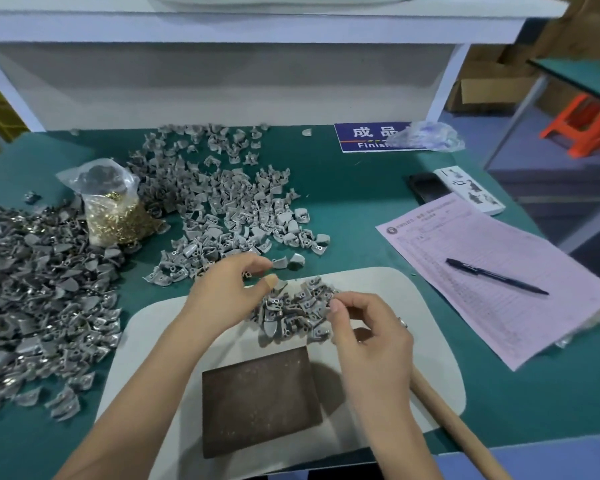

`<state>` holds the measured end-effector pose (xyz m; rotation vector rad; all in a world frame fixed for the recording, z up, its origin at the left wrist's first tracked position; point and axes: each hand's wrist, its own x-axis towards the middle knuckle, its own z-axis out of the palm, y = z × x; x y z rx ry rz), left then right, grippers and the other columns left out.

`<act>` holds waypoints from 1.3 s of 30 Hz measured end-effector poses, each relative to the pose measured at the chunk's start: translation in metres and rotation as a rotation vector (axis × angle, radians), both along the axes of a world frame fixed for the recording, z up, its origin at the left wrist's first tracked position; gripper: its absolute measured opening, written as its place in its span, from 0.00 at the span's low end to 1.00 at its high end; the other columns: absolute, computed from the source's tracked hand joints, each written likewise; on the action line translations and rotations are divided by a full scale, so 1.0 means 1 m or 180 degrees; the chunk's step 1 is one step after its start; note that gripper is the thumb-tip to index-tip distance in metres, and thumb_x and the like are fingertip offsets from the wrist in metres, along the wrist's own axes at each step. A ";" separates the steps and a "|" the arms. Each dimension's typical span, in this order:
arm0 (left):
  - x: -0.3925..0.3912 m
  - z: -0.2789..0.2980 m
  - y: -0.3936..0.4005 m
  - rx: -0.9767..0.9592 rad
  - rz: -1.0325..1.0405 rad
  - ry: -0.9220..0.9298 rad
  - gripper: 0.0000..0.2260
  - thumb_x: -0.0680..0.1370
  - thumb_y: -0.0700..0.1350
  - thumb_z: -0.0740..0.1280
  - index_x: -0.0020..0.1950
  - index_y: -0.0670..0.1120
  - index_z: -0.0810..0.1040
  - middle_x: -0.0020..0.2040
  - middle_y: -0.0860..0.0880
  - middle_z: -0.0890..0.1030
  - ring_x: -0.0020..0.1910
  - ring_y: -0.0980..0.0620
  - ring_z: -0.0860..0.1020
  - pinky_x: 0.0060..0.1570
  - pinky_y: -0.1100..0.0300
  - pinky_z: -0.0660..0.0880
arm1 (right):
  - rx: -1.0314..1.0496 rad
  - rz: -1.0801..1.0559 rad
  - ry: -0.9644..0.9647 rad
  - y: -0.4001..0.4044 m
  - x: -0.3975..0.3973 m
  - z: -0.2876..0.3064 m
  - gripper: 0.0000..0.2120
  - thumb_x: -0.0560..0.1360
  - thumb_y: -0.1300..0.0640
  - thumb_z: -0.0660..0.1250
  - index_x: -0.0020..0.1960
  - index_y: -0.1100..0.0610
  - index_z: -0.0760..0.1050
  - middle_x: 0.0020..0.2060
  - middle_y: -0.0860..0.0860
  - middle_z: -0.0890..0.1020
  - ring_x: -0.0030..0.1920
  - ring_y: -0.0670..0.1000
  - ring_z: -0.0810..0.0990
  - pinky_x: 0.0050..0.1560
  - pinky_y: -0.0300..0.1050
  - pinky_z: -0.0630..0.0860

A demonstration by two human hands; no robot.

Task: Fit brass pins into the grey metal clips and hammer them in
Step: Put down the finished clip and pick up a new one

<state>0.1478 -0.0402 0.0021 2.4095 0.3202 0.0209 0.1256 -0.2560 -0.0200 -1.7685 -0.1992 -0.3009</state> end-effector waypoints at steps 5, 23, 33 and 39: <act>0.022 -0.009 -0.018 0.0772 -0.0058 0.0158 0.14 0.77 0.61 0.68 0.59 0.58 0.79 0.49 0.61 0.80 0.48 0.56 0.78 0.45 0.58 0.75 | 0.0036 0.0103 0.0243 -0.005 -0.003 -0.013 0.08 0.70 0.59 0.71 0.45 0.46 0.82 0.42 0.44 0.85 0.46 0.48 0.85 0.40 0.34 0.78; -0.096 0.012 -0.026 -0.0849 -0.0157 -0.0481 0.04 0.79 0.53 0.66 0.46 0.56 0.79 0.43 0.59 0.83 0.45 0.58 0.81 0.46 0.64 0.75 | -0.1012 0.0887 -0.0032 -0.009 -0.030 0.018 0.12 0.77 0.51 0.62 0.59 0.40 0.74 0.41 0.41 0.79 0.39 0.49 0.79 0.37 0.37 0.73; -0.123 0.017 -0.018 -0.0459 -0.0395 0.0172 0.06 0.78 0.50 0.71 0.41 0.56 0.83 0.41 0.61 0.83 0.43 0.61 0.80 0.48 0.61 0.76 | -0.1975 0.1325 -0.0165 -0.014 -0.046 0.032 0.17 0.75 0.61 0.72 0.56 0.42 0.75 0.43 0.40 0.79 0.45 0.44 0.76 0.49 0.37 0.73; -0.130 0.014 -0.016 -0.0150 0.0055 -0.0231 0.05 0.79 0.50 0.68 0.44 0.55 0.81 0.39 0.58 0.82 0.40 0.59 0.78 0.44 0.60 0.75 | -0.3015 0.1233 -0.0926 -0.005 -0.052 0.046 0.23 0.67 0.64 0.75 0.57 0.47 0.77 0.44 0.40 0.80 0.49 0.50 0.78 0.38 0.46 0.75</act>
